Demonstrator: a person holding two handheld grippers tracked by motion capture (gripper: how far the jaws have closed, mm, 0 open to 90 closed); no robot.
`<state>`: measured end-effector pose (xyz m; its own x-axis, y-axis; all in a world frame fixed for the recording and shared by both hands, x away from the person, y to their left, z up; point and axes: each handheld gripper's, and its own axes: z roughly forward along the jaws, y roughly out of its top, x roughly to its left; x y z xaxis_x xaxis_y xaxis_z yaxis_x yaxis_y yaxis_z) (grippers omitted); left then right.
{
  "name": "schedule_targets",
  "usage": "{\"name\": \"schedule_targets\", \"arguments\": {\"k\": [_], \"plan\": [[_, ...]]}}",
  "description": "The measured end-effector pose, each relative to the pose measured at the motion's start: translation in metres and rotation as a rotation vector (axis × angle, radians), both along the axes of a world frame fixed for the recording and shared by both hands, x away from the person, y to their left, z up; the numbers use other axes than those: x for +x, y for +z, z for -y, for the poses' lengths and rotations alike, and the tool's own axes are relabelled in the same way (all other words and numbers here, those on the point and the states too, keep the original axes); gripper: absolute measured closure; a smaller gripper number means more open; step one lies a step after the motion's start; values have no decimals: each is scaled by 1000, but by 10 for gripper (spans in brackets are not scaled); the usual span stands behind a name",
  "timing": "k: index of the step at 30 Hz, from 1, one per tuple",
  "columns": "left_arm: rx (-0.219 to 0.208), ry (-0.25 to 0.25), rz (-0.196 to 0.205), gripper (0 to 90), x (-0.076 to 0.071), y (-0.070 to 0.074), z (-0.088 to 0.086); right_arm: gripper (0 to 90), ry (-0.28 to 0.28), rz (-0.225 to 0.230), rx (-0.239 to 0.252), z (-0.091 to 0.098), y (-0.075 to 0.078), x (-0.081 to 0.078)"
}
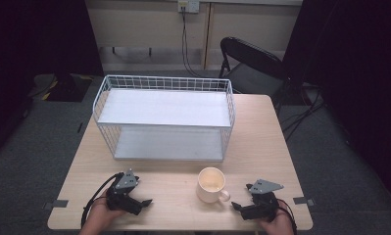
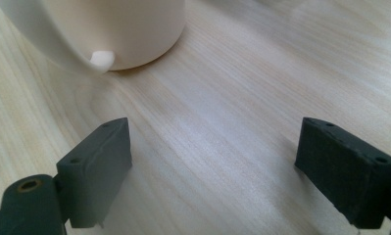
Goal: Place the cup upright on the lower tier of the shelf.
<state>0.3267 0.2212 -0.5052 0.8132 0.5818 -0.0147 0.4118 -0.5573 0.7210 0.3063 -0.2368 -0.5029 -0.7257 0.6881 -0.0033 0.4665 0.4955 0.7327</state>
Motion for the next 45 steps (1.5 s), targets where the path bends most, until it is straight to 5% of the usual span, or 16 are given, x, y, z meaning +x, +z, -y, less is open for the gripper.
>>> {"name": "schedule_targets", "arguments": {"k": [10,20,29,45], "plan": [[0,0,0,31,0,0,0,140,-21,-16,-11,-6,2,0],[0,0,0,31,0,0,0,165,19,-71,7,-18,11,-3],[0,0,0,31,0,0,0,187,59,-51,23,-31,21,-6],[0,2,0,31,0,0,0,415,89,-43,79,-35,31,-6]]}}
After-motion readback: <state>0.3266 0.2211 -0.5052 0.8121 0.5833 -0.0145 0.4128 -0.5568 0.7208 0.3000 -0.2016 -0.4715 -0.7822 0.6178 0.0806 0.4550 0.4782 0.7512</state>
